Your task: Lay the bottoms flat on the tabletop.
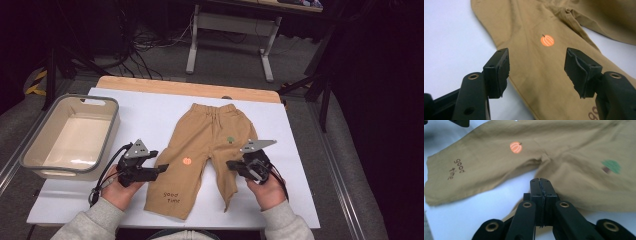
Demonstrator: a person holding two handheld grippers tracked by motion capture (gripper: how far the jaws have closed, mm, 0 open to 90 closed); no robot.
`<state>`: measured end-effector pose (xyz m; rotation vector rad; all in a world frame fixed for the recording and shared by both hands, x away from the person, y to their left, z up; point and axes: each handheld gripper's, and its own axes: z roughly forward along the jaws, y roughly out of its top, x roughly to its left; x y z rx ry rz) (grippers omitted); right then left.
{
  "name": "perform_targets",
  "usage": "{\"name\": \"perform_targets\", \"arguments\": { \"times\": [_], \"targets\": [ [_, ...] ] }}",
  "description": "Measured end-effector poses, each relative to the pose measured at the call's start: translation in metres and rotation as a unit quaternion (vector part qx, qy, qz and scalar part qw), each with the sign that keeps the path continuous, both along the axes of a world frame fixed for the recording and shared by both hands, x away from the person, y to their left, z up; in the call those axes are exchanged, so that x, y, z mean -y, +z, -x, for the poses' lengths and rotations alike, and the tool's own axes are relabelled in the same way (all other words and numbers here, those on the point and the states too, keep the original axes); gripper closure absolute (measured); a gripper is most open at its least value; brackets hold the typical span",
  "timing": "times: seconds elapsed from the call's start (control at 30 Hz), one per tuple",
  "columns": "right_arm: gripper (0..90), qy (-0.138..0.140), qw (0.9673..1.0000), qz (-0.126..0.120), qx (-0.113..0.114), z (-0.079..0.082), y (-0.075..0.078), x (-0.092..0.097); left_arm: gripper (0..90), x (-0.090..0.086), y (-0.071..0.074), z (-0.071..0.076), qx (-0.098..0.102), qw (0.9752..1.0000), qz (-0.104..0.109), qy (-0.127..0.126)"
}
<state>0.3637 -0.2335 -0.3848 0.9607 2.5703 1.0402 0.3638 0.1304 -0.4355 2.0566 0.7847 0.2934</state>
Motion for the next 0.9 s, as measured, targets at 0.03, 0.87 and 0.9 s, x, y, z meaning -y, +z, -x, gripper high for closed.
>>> {"name": "perform_targets", "arguments": {
  "times": [0.03,0.87,0.9],
  "targets": [
    [89.9,0.010,0.9999,-0.002,-0.011,-0.009,-0.005,-0.009,37.6,-0.001,-0.001,0.001,-0.003,1.0000,0.004,0.004],
    [60.6,0.052,0.9986,-0.002,-0.006,0.019,-0.043,-0.020,34.8,0.000,-0.003,0.002,-0.008,1.0000,0.001,-0.003],
    [58.9,0.055,0.9985,0.002,-0.007,0.018,-0.047,-0.023,34.9,0.000,-0.003,0.002,-0.008,1.0000,0.000,-0.002]
  ]
}}
